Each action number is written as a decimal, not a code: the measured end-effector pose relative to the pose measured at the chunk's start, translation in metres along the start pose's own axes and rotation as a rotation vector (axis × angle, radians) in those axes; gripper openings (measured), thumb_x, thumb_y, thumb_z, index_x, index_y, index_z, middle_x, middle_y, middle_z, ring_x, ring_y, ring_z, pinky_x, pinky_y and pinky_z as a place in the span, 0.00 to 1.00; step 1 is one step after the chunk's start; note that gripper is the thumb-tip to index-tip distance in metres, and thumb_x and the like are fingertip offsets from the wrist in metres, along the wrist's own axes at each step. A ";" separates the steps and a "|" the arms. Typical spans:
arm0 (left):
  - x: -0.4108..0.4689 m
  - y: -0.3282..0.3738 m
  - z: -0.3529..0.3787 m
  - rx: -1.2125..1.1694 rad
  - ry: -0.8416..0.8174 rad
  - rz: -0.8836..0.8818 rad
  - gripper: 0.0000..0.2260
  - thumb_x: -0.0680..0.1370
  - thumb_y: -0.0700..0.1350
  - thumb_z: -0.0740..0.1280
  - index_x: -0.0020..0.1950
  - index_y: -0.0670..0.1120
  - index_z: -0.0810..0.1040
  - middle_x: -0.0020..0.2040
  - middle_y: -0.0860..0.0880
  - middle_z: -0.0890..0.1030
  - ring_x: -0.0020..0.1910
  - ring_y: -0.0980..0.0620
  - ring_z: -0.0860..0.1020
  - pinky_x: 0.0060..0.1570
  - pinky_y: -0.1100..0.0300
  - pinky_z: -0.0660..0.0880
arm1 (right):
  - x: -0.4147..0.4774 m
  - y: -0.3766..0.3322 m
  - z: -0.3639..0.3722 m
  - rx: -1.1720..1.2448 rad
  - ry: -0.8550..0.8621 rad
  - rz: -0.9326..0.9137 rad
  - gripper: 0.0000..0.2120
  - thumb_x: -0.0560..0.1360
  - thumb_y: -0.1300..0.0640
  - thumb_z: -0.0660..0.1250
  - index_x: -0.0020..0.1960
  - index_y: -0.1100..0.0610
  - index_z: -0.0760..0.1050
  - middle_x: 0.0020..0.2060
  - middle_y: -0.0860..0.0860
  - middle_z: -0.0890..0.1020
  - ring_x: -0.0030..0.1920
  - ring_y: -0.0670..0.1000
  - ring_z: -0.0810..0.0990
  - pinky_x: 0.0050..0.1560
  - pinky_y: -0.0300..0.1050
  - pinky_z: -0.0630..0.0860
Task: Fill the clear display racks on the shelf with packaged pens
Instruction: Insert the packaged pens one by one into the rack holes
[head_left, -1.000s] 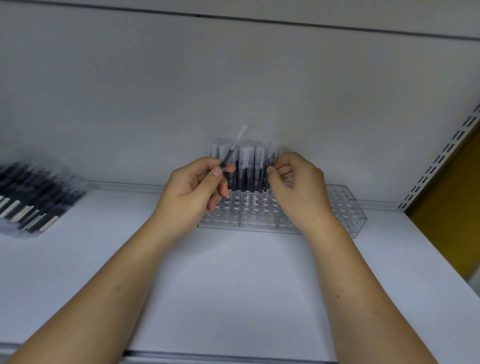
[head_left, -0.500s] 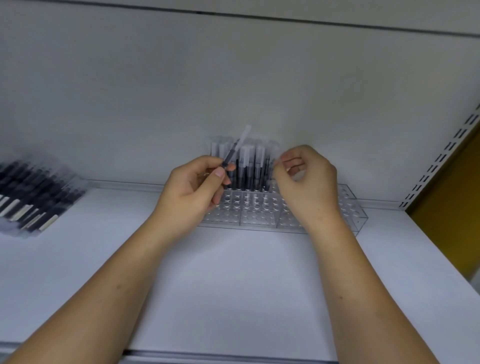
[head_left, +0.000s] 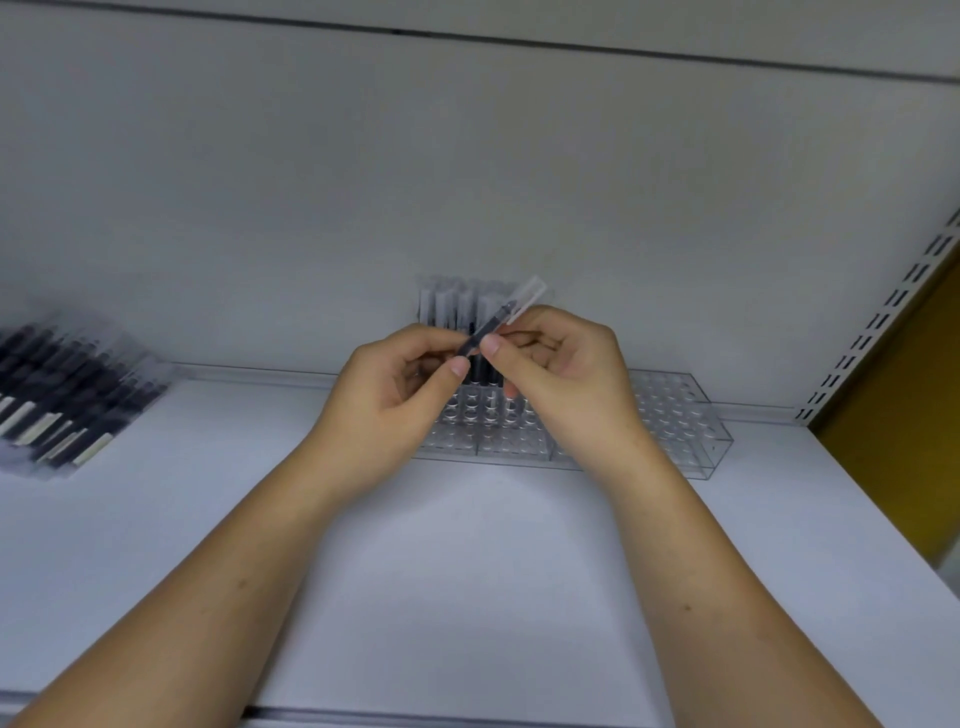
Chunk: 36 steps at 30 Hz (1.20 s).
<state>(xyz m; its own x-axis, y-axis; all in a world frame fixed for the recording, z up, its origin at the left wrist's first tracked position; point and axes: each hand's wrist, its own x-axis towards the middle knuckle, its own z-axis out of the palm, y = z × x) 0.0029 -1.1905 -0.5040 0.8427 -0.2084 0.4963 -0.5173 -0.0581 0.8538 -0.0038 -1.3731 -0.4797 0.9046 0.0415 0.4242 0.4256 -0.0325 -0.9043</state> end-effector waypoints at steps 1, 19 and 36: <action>0.000 0.000 0.000 0.009 0.000 0.000 0.09 0.82 0.34 0.68 0.60 0.42 0.82 0.52 0.45 0.85 0.49 0.56 0.81 0.52 0.64 0.75 | 0.000 0.000 0.000 0.004 0.001 0.001 0.02 0.78 0.65 0.72 0.48 0.61 0.82 0.38 0.53 0.86 0.34 0.46 0.79 0.35 0.40 0.76; -0.007 -0.001 -0.008 0.656 -0.149 0.173 0.18 0.80 0.57 0.68 0.69 0.55 0.76 0.60 0.61 0.78 0.62 0.58 0.77 0.63 0.57 0.74 | 0.014 0.009 -0.039 -0.330 0.509 -0.223 0.03 0.78 0.61 0.68 0.49 0.56 0.74 0.38 0.46 0.80 0.37 0.41 0.78 0.40 0.37 0.74; -0.006 -0.001 -0.009 0.715 -0.157 0.155 0.20 0.80 0.61 0.66 0.70 0.57 0.75 0.61 0.62 0.77 0.62 0.59 0.75 0.64 0.48 0.74 | 0.021 0.029 -0.041 -0.653 0.310 -0.106 0.02 0.81 0.60 0.66 0.50 0.55 0.75 0.38 0.42 0.77 0.37 0.36 0.76 0.39 0.28 0.71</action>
<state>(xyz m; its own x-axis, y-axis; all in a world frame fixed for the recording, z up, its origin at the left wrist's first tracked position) -0.0005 -1.1806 -0.5069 0.7486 -0.3996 0.5291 -0.6444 -0.6260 0.4391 0.0285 -1.4138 -0.4949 0.7820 -0.2038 0.5890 0.3510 -0.6370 -0.6863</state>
